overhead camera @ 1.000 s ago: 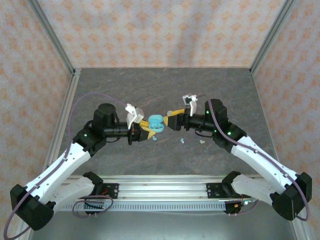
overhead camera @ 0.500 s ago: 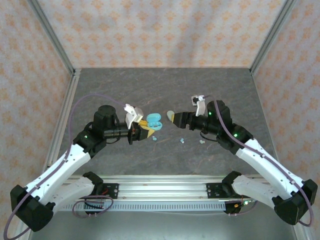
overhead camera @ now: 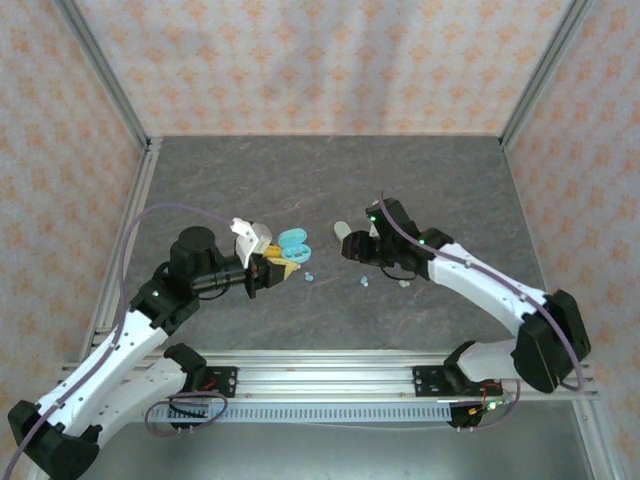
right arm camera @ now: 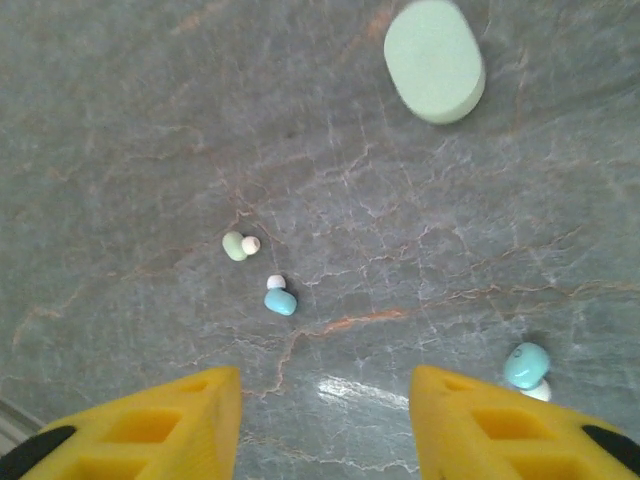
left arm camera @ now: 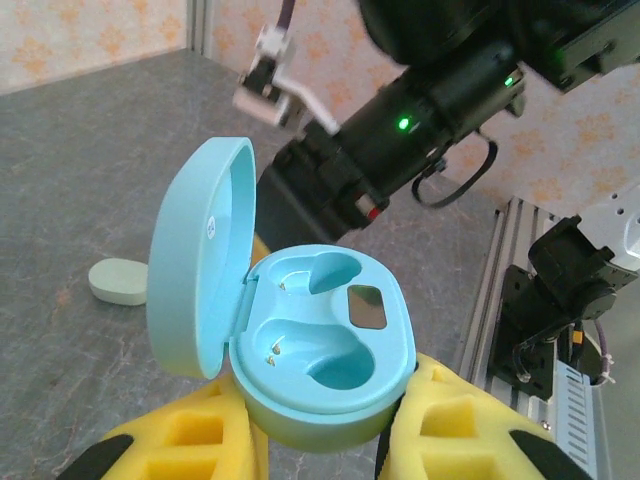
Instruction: Insert wireless bluetooth earbuds into charging case
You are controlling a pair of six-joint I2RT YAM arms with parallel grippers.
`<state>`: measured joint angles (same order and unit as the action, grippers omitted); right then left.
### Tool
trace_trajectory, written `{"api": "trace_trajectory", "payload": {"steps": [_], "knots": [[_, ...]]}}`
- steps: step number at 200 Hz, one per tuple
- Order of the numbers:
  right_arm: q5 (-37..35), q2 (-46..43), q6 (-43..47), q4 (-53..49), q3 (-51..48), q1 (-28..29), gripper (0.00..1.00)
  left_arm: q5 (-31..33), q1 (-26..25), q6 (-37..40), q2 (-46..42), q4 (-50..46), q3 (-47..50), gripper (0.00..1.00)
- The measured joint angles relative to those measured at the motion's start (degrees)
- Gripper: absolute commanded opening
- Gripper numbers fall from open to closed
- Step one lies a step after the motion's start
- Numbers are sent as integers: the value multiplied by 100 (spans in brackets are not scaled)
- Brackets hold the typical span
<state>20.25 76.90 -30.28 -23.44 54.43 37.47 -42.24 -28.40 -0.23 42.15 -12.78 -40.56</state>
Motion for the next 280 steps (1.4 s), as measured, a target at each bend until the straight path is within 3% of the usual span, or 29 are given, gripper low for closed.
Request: {"api": "trace_trajectory", "payload": {"steps": [57, 115, 175, 239, 280], "knots": [[98, 1255, -1292, 1346, -260, 863, 36, 146, 0, -42, -304, -72, 17, 13], [249, 2024, -2100, 2411, -367, 1108, 21, 273, 0, -127, -378, -87, 31, 13], [439, 2625, -2452, 2979, -393, 1161, 21, 400, 0, -188, -494, -87, 162, 14], [481, 2651, -2522, 2944, -313, 1150, 29, 420, 0, -186, -494, -87, 164, 14], [496, 2656, -2524, 2887, -269, 1121, 29, 420, 0, -186, -494, -87, 164, 14]]}}
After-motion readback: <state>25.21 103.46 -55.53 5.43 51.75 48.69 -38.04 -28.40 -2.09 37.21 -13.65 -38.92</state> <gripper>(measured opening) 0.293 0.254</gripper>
